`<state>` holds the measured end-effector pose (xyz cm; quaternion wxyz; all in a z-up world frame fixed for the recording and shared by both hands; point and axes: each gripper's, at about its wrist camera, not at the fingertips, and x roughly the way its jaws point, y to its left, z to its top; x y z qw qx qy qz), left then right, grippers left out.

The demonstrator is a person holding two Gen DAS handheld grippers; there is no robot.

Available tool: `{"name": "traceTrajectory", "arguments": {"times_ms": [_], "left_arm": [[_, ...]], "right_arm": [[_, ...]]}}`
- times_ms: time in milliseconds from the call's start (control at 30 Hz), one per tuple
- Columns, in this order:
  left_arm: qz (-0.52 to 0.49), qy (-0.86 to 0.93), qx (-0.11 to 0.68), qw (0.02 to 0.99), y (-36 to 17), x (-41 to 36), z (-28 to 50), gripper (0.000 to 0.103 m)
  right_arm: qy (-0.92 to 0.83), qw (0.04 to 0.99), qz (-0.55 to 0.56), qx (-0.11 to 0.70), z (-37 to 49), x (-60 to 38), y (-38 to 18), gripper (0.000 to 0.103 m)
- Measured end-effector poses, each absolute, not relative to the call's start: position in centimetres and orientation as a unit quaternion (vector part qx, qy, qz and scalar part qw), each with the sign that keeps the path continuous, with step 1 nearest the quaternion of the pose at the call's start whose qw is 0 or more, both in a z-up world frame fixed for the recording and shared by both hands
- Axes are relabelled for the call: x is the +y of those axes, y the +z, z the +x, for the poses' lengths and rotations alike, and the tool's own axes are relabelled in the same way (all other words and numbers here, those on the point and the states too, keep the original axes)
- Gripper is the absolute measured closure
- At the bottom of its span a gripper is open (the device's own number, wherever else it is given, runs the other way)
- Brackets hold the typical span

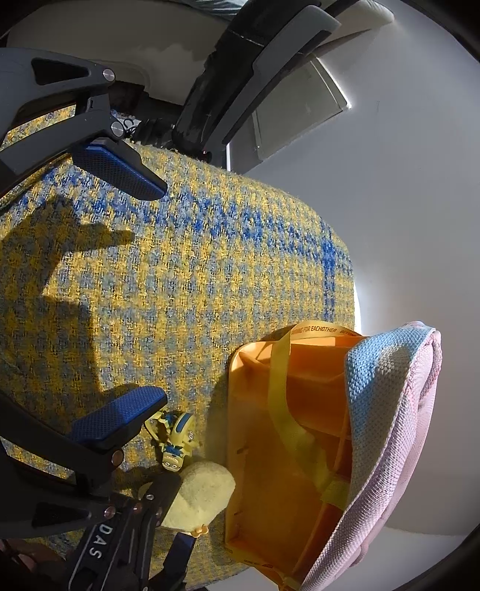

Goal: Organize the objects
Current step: 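Lower the right tool onto the pale yellow chick plush and close on it, then grasp the yellow minion keychain with the left tool while the right tool holds the chick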

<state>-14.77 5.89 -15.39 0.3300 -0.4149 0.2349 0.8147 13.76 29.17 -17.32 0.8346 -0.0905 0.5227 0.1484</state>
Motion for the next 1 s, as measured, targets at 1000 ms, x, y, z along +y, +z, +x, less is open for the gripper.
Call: {"name": "traceTrajectory", "arguments": {"times_ms": [1000], "left_arm": [[-0.412, 0.778, 0.24, 0.41, -17.0, 12.3, -9.2, 0.001]], "right_arm": [[0.108, 0.856, -0.046, 0.503, 9.9, 19.0, -14.3, 0.045]]}}
